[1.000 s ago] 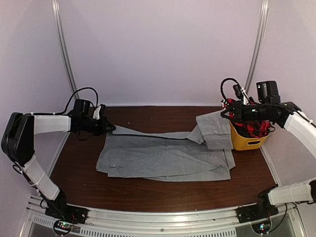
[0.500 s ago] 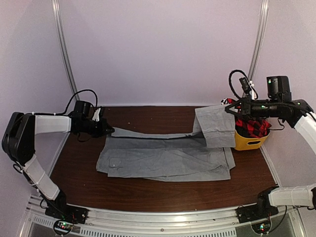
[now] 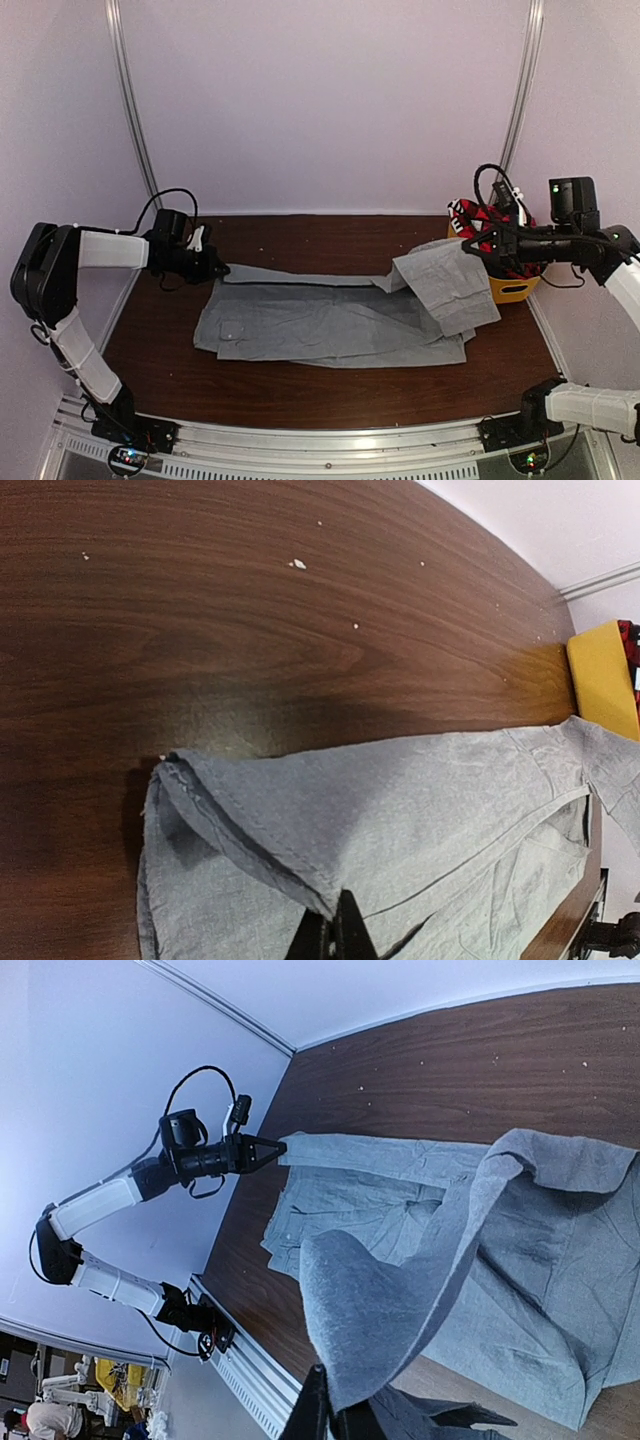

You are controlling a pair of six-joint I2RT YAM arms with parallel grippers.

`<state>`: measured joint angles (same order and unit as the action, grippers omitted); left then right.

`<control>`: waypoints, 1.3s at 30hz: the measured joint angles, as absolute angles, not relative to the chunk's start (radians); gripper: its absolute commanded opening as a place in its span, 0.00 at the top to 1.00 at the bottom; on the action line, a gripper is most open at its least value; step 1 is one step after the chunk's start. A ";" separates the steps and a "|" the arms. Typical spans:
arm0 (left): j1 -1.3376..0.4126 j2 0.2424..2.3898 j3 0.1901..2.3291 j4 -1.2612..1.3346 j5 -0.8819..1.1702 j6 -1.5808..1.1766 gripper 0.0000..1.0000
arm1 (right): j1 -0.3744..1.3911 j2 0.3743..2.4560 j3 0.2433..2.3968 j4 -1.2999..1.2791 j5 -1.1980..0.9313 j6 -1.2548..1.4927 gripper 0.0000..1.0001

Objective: Fold and stack the long sleeve shirts
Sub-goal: Fold the 1/3-folded shirt at the center of the board.

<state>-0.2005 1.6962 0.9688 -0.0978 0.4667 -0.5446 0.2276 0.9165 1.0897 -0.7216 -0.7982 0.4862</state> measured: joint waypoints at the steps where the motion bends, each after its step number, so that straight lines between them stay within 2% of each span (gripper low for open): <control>1: -0.199 1.699 0.969 -0.098 0.465 -0.543 1.00 | 0.229 0.907 1.075 -0.722 -0.801 0.497 0.94; 12: -0.195 1.724 0.968 -0.079 0.448 -0.540 1.00 | 0.287 0.797 0.830 -0.650 -0.811 0.630 0.96; 19: -0.195 1.724 0.921 -0.068 0.427 -0.536 1.00 | 0.310 0.777 0.746 -0.624 -0.777 0.670 0.98; 22: -0.195 1.724 0.902 -0.070 0.411 -0.532 0.93 | 0.315 0.779 0.736 -0.619 -0.751 0.675 0.98; 25: -0.195 1.724 0.895 -0.069 0.392 -0.524 0.75 | 0.318 0.791 0.733 -0.609 -0.729 0.677 0.98; 29: -0.195 1.727 0.895 -0.070 0.369 -0.514 0.62 | 0.321 0.833 0.718 -0.578 -0.717 0.676 0.99; 39: -0.195 1.692 0.876 -0.057 0.314 -0.510 0.45 | 0.357 0.928 0.695 -0.491 -0.698 0.680 0.99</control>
